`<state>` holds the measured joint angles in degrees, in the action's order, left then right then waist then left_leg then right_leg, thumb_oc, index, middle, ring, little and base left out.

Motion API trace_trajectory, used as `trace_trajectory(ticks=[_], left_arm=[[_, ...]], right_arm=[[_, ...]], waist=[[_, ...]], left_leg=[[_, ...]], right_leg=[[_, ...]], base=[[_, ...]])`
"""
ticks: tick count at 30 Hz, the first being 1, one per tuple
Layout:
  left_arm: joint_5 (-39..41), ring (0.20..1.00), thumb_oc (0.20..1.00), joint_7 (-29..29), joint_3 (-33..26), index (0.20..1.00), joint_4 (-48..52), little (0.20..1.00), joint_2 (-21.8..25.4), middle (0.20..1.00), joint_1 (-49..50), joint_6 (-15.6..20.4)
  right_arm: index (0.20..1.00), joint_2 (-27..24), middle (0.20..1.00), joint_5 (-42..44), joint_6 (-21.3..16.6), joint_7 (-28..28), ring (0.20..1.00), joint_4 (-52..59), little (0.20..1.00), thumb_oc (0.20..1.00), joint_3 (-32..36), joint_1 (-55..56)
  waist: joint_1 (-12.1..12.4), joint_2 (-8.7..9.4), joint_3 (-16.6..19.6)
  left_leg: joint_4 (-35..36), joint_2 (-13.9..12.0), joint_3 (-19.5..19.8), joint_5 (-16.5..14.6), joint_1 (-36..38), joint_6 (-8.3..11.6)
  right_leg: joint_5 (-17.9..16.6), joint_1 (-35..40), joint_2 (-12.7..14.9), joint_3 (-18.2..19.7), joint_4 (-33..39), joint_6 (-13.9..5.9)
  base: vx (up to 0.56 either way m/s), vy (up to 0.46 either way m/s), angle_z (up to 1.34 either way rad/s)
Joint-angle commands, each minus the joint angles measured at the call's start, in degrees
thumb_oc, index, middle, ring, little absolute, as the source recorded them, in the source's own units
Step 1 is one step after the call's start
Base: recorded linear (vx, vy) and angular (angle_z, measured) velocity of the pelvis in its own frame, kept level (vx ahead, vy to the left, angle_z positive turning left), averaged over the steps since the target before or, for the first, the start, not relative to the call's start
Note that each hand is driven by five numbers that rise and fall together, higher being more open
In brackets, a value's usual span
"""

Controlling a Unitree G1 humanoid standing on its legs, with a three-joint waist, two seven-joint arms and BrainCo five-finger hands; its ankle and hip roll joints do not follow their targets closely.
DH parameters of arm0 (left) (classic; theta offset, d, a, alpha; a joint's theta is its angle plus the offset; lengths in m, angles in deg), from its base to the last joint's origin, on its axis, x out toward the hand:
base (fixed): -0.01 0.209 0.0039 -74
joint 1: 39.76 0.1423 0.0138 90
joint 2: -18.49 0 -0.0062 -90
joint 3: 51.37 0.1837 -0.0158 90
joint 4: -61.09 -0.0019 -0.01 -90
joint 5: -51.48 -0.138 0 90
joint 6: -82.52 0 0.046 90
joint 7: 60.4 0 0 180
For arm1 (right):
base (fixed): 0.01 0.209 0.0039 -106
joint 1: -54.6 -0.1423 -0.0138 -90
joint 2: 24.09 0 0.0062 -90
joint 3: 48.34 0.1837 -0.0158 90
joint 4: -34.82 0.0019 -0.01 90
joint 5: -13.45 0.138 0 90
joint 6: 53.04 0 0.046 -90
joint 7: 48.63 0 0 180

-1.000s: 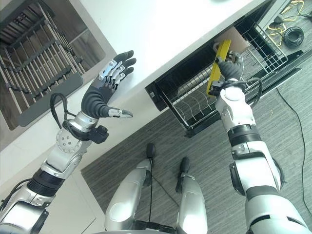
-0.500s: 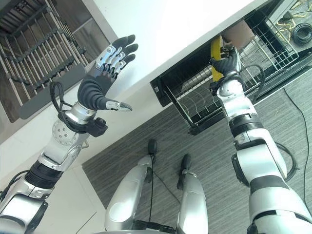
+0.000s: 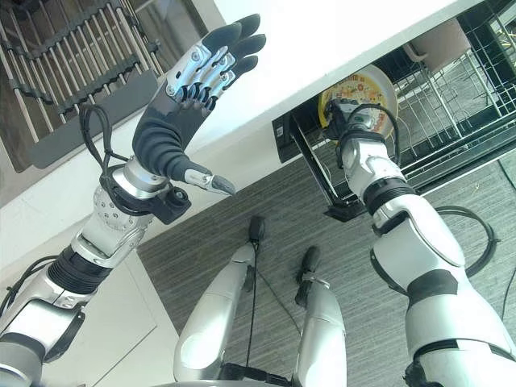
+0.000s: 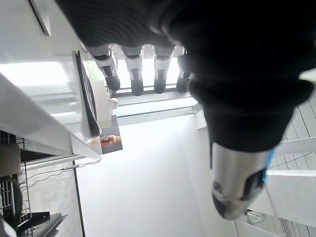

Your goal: Place the dishes in the dishwasher.

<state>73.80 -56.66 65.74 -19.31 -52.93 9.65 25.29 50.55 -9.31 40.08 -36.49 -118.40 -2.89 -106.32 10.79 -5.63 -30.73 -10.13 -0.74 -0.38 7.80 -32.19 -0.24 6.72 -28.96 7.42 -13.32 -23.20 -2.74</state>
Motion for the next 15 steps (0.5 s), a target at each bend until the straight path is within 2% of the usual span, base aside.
trace_trajectory(ticks=[1, 8, 10, 11, 12, 15], left_arm=[[-3.67, 1.0, 1.0, -3.13, 1.27, 1.0, -10.02, 1.0, -0.11, 1.0, 2.48, 0.44], [-2.34, 1.0, 1.0, -3.27, 1.97, 1.0, -12.57, 1.0, -0.28, 1.0, 0.66, 2.02], [-2.26, 1.0, 1.0, -3.39, 2.3, 1.0, -13.18, 1.0, -0.41, 1.0, 0.14, 2.16], [-2.13, 1.0, 1.0, -3.4, 2.37, 1.0, -13.31, 1.0, -0.42, 1.0, -0.01, 2.16], [-2.06, 1.0, 1.0, -3.44, 2.35, 1.0, -13.31, 1.0, -0.38, 1.0, -0.06, 2.0], [-1.58, 1.0, 1.0, -3.18, 2.48, 1.0, -13.51, 1.0, -0.63, 1.0, -0.13, 1.76]], right_arm=[[0.2, -0.13, 0.2, -4.74, -0.94, 2.38, 0.2, -1.42, 0.2, 0.2, -2.43, -4.61], [0.2, 0.67, 0.2, -5.18, -1.31, 4.09, 0.2, -3.1, 0.2, 0.2, -3.41, -4.24], [0.2, 0.96, 0.2, -4.49, -0.39, 5.48, 0.2, -3.39, 0.2, 0.2, -3.39, -4.16], [0.341, 0.89, 0.341, -3.43, 0.45, 6.17, 0.341, -3.39, 0.341, 0.341, -3.24, -4.11], [1.0, 0.65, 1.0, -2.85, 0.53, 6.86, 1.0, -3.35, 1.0, 1.0, -2.79, -3.61], [1.0, 0.86, 1.0, 0.39, 3.54, 7.42, 1.0, -3.62, 1.0, 1.0, -1.82, -3.65]], waist=[[1.07, 2.23, 0.93], [0.92, 2.18, 0.93], [0.91, 2.31, 0.93], [0.89, 2.46, 0.93], [0.75, 2.63, 0.93], [0.74, 2.8, 0.93]], left_leg=[[-1.65, 2.09, 1.86, -4.91, -2.31, -0.79], [-1.05, 2.0, 1.69, -4.65, -3.43, -0.59], [-1.01, 1.92, 1.65, -4.61, -3.65, -0.44], [-1.12, 1.87, 1.64, -4.67, -3.77, -0.39], [-1.13, 1.78, 1.55, -4.68, -3.82, -0.37], [-1.07, 1.57, 1.48, -4.82, -3.66, -0.29]], right_leg=[[-8.26, -1.67, 3.47, -0.77, 6.13, -4.52], [-9.72, -2.93, 4.09, -1.27, 7.85, -5.03], [-9.95, -3.17, 4.2, -1.46, 7.94, -5.18], [-9.97, -3.16, 4.23, -1.52, 7.97, -5.19], [-9.98, -3.24, 4.21, -1.59, 7.89, -5.3], [-9.82, -3.18, 4.03, -1.58, 7.67, -5.08]], base=[[0.0, 0.0, 0.0], [0.0, 0.0, 0.0], [0.0, 0.0, 0.0], [-0.02, -0.014, 0.03], [-0.01, -0.018, 0.04], [-0.01, -0.011, 0.03]])
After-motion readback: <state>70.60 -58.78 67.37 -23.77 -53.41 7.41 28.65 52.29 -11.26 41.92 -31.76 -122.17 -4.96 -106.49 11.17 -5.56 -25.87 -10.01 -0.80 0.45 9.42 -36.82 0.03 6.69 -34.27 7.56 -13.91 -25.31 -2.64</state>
